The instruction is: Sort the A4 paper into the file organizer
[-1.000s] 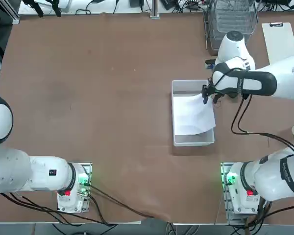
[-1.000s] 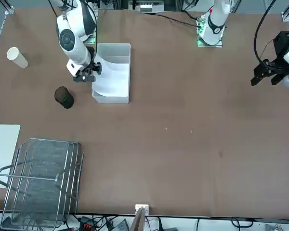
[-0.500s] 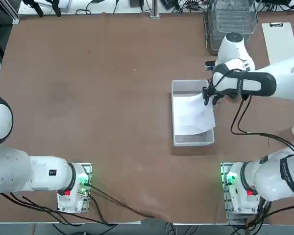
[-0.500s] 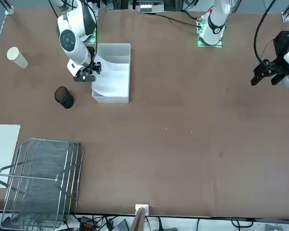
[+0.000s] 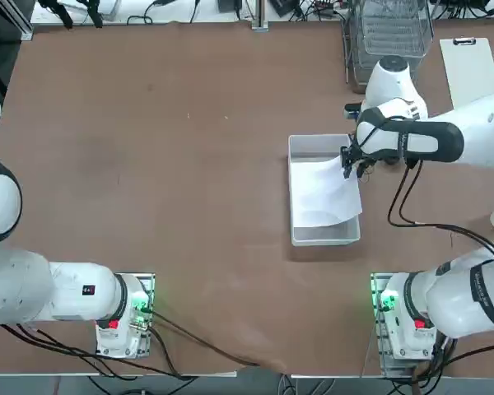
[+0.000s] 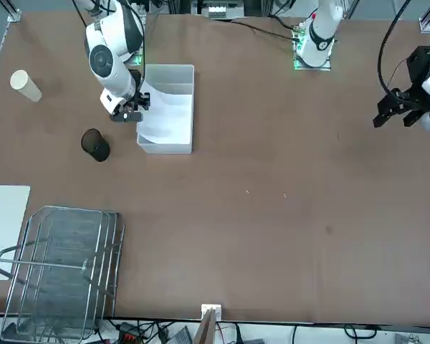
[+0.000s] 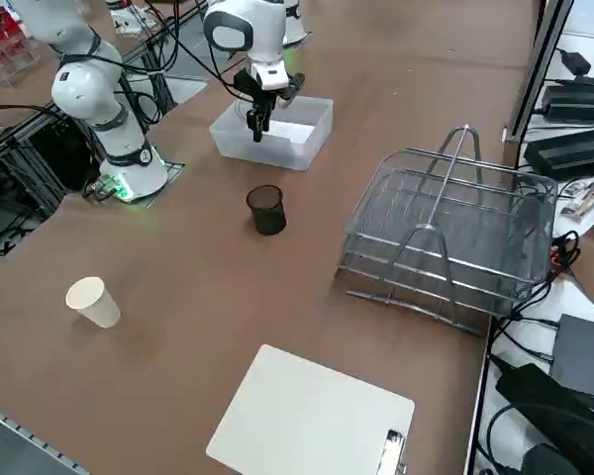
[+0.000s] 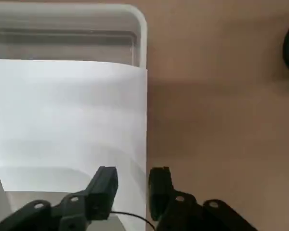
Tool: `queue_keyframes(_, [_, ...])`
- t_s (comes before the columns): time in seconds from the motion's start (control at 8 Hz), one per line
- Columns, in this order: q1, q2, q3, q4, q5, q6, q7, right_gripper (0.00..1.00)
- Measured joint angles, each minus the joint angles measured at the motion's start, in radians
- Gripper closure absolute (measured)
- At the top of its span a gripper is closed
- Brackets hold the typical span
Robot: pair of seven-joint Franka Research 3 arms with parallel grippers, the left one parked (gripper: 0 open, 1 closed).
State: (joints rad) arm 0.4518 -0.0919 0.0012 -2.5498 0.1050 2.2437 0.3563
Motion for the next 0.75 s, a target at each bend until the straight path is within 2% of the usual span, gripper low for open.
queue_keyframes(0.75, [0.001, 0.000, 0.000, 0.000, 0.000, 0.000, 0.000, 0.66])
